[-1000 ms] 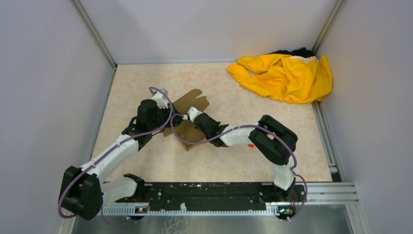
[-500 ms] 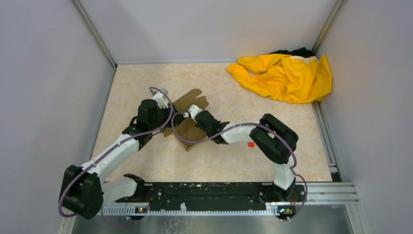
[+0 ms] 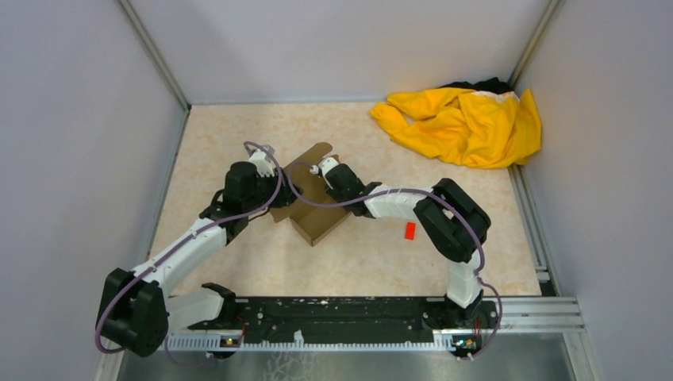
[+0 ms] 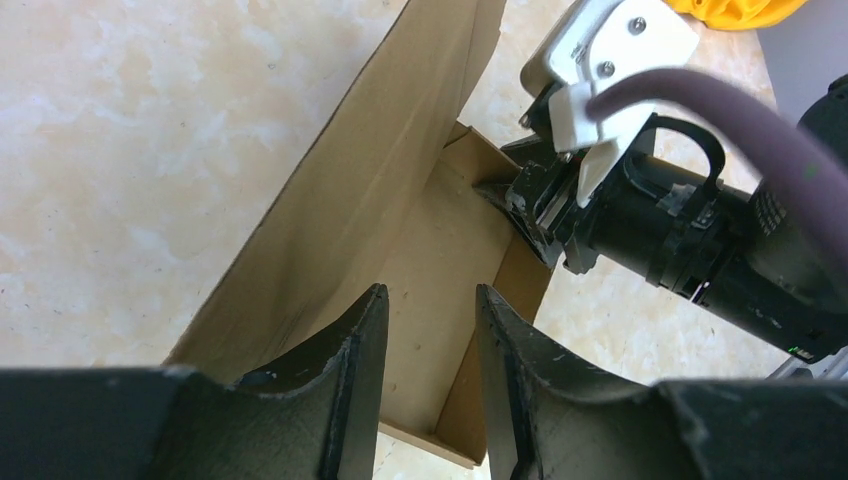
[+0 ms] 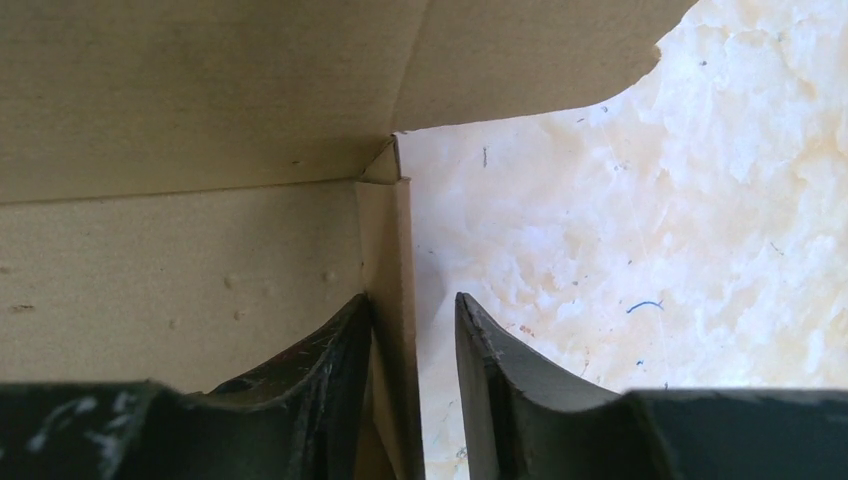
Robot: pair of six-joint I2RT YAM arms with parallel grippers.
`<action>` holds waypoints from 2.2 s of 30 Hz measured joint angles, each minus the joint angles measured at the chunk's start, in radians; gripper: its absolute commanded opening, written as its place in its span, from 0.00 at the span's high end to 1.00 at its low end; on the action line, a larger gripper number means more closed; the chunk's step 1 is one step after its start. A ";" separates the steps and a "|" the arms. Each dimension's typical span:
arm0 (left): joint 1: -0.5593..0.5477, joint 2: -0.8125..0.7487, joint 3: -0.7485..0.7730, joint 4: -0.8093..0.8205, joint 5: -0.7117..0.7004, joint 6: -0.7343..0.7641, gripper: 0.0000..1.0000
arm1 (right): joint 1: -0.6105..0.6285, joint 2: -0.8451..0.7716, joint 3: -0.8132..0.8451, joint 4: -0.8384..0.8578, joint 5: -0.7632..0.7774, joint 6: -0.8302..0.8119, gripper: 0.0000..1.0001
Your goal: Fold the paper box
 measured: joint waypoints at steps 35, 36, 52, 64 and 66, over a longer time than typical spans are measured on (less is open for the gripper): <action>-0.006 0.037 0.036 -0.033 0.000 -0.004 0.57 | -0.045 -0.061 0.026 -0.084 -0.013 0.069 0.76; -0.007 0.039 0.038 -0.033 0.001 -0.004 0.57 | -0.045 -0.061 0.020 -0.081 -0.004 0.066 0.71; -0.011 0.044 0.120 -0.051 0.013 0.011 0.45 | -0.134 -0.388 -0.026 -0.096 0.040 0.226 0.38; -0.011 0.038 0.210 -0.113 0.028 0.020 0.01 | -0.183 -0.622 -0.310 -0.358 0.170 0.698 0.41; -0.011 0.022 0.210 -0.131 0.020 0.019 0.01 | -0.183 -0.623 -0.363 -0.396 0.167 0.766 0.42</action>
